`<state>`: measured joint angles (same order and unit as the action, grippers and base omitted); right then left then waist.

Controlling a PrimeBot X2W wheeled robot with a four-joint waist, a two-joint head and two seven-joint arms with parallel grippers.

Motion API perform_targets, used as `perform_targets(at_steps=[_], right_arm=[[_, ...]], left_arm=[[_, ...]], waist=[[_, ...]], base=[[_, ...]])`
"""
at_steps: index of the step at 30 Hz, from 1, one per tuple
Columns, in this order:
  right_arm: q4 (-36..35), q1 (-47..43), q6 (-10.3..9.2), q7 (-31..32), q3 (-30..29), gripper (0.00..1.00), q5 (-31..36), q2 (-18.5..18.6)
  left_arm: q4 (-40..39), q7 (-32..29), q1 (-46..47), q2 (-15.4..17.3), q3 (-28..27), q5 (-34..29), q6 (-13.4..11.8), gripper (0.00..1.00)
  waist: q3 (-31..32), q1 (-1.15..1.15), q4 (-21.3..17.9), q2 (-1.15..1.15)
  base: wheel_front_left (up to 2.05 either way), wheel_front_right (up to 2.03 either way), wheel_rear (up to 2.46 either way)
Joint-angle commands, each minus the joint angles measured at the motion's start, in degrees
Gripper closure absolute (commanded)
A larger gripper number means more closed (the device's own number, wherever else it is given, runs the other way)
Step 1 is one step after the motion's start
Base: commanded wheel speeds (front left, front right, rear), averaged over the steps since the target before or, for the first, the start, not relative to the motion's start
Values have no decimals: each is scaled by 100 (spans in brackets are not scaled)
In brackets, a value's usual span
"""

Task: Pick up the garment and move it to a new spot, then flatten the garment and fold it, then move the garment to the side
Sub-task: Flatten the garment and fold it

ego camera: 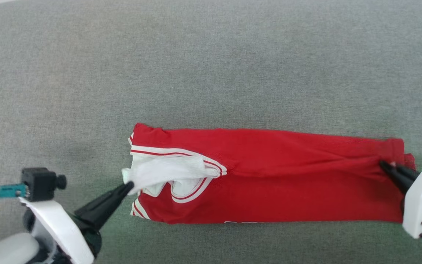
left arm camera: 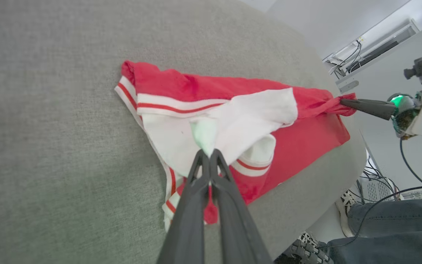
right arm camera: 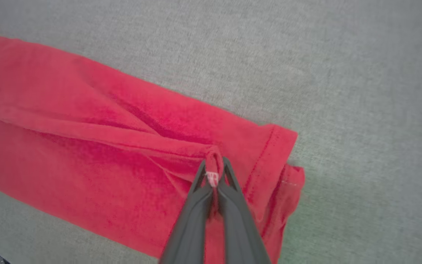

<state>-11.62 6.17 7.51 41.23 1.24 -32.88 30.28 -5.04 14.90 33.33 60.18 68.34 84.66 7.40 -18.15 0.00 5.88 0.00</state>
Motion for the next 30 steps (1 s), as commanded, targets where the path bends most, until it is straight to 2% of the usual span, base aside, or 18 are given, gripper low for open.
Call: perform_targets(at_steps=[1, 5, 8, 9, 10, 11, 12, 13, 18, 22, 25, 30], right_arm=[[-29, -100, -5, 33, -16, 100, 31, -101], [89, -143, -5, -20, 20, 100, 147, -242], [247, -33, -5, -106, 124, 100, 268, -348], [277, 13, -5, -156, 107, 87, 311, -367], [305, 31, -5, -192, 101, 47, 340, -394], [314, 21, -5, -195, 97, 0, 362, -413], [300, 18, -5, -211, 49, 0, 369, -432], [283, 1, -5, -214, -30, 0, 366, -457], [253, -236, -5, -17, -525, 0, 260, -538], [504, -460, -4, 273, -882, 0, 152, -592], [750, -551, -5, 512, -1037, 0, 17, -626], [1077, -483, -4, 677, -1246, 0, -43, -667]], left_arm=[[103, 35, -136, -136, -31, -128, 12, 100], [417, 38, -352, -533, -198, -162, 12, 100], [691, 39, -392, -699, -213, -265, 12, 100], [772, 39, -387, -743, -232, -322, 12, 87], [847, 40, -398, -776, -278, -365, 12, 70], [902, 39, -407, -807, -305, -442, 12, 33], [934, 40, -424, -838, -377, -502, 12, 7], [965, 39, -450, -889, -479, -542, 12, 0], [1105, 35, -808, -1189, -1209, -957, 12, 0], [1226, 36, -1327, -1695, -2020, -1392, 12, 0], [1390, 36, -1704, -2247, -2655, -1814, 11, 0], [1559, 37, -2160, -3084, -3679, -2937, 11, 0]], waist=[[-33, 0, 22, 0], [-62, 0, 45, 0], [-65, 0, 29, 0], [-57, 0, 27, 0], [-43, 0, 27, 0], [-27, 0, 29, 0], [-11, 0, 34, 0], [16, 0, 51, 0], [171, 0, 176, 0], [267, 0, 313, 0], [300, 0, 433, 0], [287, 0, 612, 0]], base=[[0, 0, 0], [0, 0, 0], [0, 0, 0], [0, 0, 0], [0, 0, 0], [0, 0, 0], [0, 0, 0], [0, 0, 0], [0, 0, 0], [0, 0, 0], [0, 0, 0], [0, 0, 0]])
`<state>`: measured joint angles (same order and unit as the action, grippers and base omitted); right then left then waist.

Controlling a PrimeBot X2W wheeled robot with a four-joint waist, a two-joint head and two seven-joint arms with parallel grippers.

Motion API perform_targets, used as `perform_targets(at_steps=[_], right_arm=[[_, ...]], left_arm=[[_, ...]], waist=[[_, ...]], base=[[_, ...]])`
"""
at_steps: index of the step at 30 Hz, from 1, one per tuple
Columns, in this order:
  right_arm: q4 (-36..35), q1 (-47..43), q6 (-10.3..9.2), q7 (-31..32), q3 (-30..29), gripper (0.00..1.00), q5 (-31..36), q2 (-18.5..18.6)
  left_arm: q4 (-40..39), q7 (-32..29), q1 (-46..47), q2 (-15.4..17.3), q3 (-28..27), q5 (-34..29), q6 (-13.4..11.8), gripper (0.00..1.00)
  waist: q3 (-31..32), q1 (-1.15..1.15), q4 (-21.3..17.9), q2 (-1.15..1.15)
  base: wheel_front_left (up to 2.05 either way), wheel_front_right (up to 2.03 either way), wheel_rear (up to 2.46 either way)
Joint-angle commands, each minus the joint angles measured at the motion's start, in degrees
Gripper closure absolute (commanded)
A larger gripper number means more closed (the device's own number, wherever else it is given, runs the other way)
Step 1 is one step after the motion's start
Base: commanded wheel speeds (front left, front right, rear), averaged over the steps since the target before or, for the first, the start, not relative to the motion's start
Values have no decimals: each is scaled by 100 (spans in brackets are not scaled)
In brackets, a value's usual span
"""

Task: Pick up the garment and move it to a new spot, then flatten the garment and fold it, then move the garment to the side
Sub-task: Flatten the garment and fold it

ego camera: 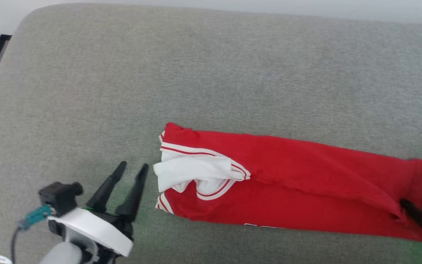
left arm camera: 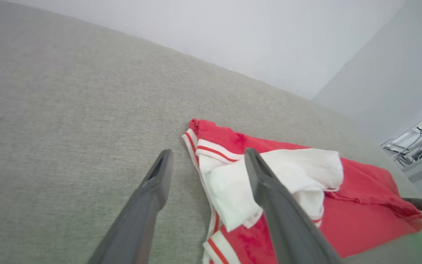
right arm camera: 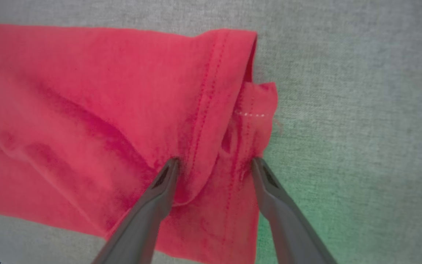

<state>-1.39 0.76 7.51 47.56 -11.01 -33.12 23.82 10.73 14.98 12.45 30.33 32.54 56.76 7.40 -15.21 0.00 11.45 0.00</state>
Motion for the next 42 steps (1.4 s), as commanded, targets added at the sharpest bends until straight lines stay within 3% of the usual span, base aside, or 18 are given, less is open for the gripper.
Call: perform_targets(at_steps=[1, 6, 12, 13, 14, 16, 20, 25, 33, 42], right_arm=[[124, 80, -4, 70, -51, 0, 0, -33], [462, 194, -5, 299, -109, 0, 39, -101], [778, 332, -3, 493, -16, 0, 94, -260], [895, 368, -3, 559, 9, 9, 139, -317], [952, 374, -3, 569, 31, 47, 150, -321], [1043, 396, -3, 608, 77, 100, 214, -321], [1105, 447, -6, 544, 64, 100, 202, -269], [1018, 710, -20, 267, -173, 100, 239, -104], [895, 1108, -16, -133, -959, 100, 329, 321], [1448, 1325, -10, -537, -1951, 100, 815, 996]], left_arm=[[-62, 28, -130, -248, -219, -432, 11, 0], [-68, 29, -414, -861, -910, -1526, 11, 0], [-98, 28, -595, -1302, -1483, -2546, 12, 0], [-119, 29, -627, -1476, -1688, -2866, 11, 0], [-126, 29, -653, -1538, -1793, -3033, 11, 0], [-134, 29, -702, -1646, -1928, -3338, 11, 0], [-223, 28, -760, -1860, -2237, -3666, 10, 0], [-317, 29, -823, -1881, -2396, -3824, 3, 0], [-432, 29, -824, -1792, -2587, -3848, 3, 0], [-466, 29, -720, -1662, -2558, -3968, 3, 0]], waist=[[-15, 0, 89, 0], [-36, 0, 235, 0], [-38, 0, 333, 0], [-37, 0, 367, 0], [-35, 0, 381, 0], [-35, 0, 399, 0], [-55, 0, 396, 0], [-68, 0, 261, 0], [-169, 0, -155, 0], [-165, 0, -422, 0]], base=[[0, 0, 0], [0, 0, 0], [0, 0, 0], [0, 0, 0], [0, 0, 0], [0, 0, 0], [0, 0, 0], [0, 0, 0], [0, 0, 0], [0, 0, 0]])
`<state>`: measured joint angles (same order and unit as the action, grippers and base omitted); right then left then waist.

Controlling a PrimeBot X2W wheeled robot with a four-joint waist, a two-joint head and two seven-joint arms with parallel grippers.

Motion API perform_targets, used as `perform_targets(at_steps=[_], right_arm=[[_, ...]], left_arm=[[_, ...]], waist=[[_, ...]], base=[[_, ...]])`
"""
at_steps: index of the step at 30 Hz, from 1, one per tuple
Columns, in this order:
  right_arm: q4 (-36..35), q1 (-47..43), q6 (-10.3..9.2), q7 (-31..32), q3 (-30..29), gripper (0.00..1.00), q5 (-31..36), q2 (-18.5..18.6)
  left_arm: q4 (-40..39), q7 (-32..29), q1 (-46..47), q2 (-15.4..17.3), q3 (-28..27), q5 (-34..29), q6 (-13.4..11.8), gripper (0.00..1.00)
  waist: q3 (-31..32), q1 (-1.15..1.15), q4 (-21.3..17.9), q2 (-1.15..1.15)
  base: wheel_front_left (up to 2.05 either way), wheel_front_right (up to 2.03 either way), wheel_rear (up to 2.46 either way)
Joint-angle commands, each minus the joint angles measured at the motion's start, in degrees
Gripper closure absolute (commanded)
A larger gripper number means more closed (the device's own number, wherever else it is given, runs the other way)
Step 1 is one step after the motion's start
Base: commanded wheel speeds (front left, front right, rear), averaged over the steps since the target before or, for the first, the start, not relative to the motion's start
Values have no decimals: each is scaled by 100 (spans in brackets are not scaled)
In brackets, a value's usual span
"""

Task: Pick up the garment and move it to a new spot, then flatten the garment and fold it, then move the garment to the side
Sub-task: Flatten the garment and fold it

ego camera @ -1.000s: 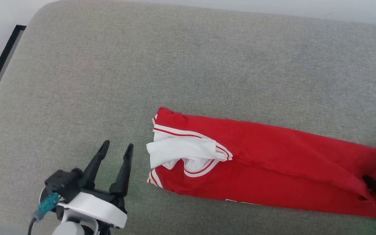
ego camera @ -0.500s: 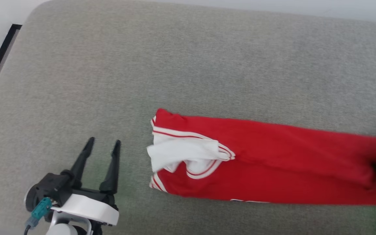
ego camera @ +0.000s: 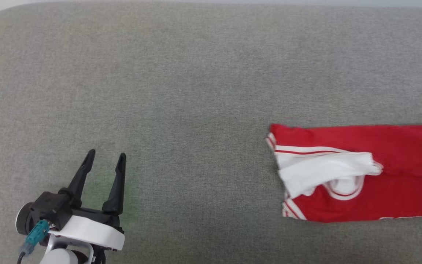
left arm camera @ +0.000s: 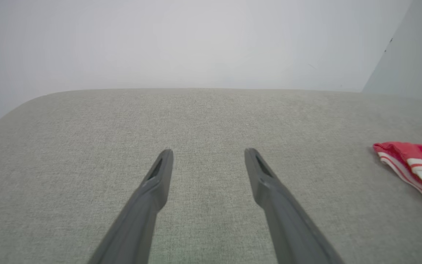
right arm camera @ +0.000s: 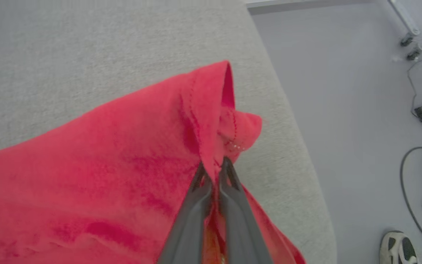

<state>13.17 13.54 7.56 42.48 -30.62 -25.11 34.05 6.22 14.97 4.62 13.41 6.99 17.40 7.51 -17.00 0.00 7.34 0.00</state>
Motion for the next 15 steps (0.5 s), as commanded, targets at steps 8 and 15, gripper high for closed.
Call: perform_targets(at_steps=[8, 15], right_arm=[[-435, -68, -13, 272, 699, 100, -391, -291], [-1509, -327, -10, 537, 1951, 100, -962, -372]], left_arm=[[-55, 31, -43, 28, 1, -76, -8, 0], [19, 31, -104, -5, 52, -90, -8, 0]], waist=[[146, 0, -109, 0], [252, 0, -78, 0]], base=[[0, 0, 0], [0, 0, 0]])
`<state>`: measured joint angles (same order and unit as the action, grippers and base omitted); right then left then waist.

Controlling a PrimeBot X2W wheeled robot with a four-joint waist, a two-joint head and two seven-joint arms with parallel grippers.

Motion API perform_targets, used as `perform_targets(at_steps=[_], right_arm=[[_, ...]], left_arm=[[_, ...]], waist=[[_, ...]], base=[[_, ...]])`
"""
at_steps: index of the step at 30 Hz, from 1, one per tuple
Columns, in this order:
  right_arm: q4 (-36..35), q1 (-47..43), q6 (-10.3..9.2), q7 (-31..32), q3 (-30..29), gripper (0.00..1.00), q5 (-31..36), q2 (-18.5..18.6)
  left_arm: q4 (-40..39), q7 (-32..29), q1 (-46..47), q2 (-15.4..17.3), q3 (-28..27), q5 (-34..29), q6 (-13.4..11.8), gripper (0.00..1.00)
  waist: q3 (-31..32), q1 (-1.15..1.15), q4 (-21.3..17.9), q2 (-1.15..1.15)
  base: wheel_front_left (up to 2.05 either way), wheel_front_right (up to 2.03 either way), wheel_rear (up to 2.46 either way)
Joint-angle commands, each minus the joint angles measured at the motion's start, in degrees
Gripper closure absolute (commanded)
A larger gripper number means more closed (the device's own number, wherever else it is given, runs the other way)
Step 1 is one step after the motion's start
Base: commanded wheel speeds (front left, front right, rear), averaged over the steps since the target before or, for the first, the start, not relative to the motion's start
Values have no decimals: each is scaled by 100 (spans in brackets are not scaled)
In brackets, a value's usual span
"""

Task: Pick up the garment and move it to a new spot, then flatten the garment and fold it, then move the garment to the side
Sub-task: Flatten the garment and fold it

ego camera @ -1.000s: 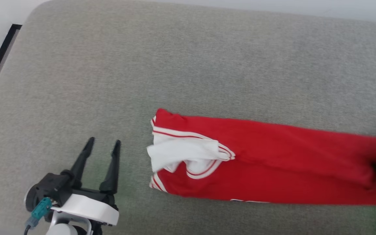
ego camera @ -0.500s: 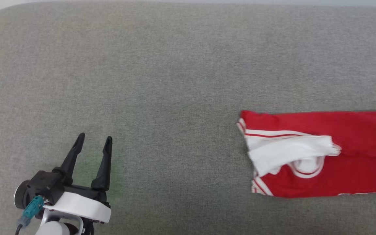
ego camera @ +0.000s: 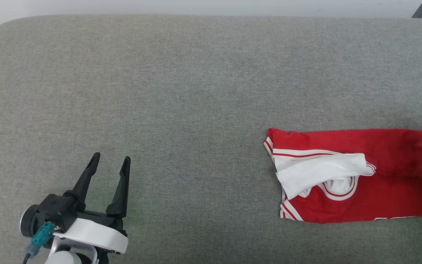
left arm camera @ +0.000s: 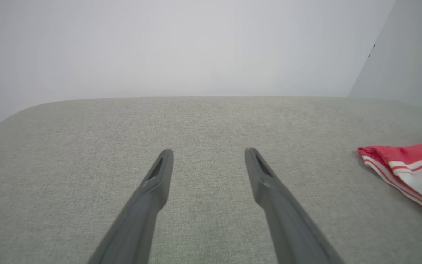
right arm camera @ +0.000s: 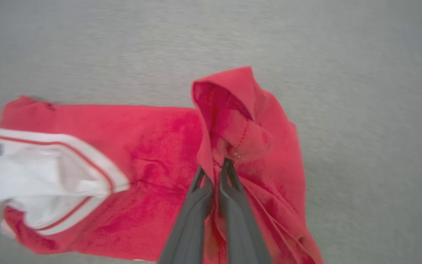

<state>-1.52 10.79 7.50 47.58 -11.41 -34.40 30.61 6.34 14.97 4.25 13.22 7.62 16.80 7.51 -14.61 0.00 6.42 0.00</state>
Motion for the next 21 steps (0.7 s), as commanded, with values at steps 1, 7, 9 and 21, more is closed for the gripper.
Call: perform_targets(at_steps=[1, 7, 9, 21], right_arm=[[-276, -54, -3, 63, 270, 100, -85, -59], [-1170, 178, -3, 287, 1552, 100, -118, -178], [-1287, 316, -3, 333, 1935, 100, -79, -238], [-395, 1074, -3, 211, 3495, 100, -76, -315]], left_arm=[[9, 30, -70, 7, -7, -26, -8, 0], [61, 31, -66, -26, 95, -38, -8, 0], [72, 31, -43, -51, 78, -20, -8, 0], [201, 31, 174, -132, 200, 89, -8, 0]], waist=[[25, 0, 27, 0], [66, 0, 189, 0], [58, 0, 252, 0], [-105, 0, 529, 0]], base=[[0, 0, 0], [0, 0, 0], [0, 0, 0], [0, 0, 0]])
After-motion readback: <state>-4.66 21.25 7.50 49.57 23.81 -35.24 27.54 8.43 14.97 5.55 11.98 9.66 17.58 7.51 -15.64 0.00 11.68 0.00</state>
